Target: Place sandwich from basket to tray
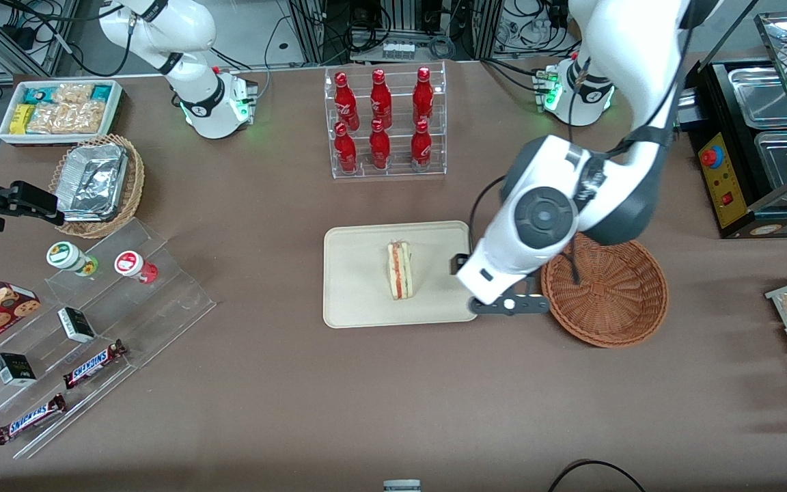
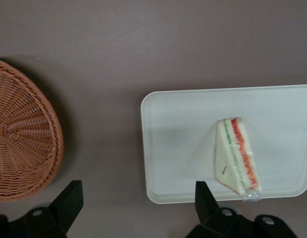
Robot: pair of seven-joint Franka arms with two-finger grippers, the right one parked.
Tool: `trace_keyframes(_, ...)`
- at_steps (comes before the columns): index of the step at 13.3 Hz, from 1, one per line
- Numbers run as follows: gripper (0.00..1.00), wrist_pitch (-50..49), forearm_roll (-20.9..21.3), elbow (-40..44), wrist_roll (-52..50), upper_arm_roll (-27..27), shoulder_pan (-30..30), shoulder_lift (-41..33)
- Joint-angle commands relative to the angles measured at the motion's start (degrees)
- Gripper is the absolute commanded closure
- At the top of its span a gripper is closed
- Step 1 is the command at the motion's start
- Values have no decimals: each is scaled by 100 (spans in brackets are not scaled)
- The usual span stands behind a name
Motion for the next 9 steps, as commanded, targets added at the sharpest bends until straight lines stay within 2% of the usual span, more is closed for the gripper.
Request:
trace_keyframes(1, 0, 240, 8, -944, 447, -45, 314, -703)
trace_keyframes(5, 0, 574, 8, -1903, 817, -45, 710, -1450)
trace_keyframes(9, 0, 461, 0, -2492, 1520, -45, 1176, -2153)
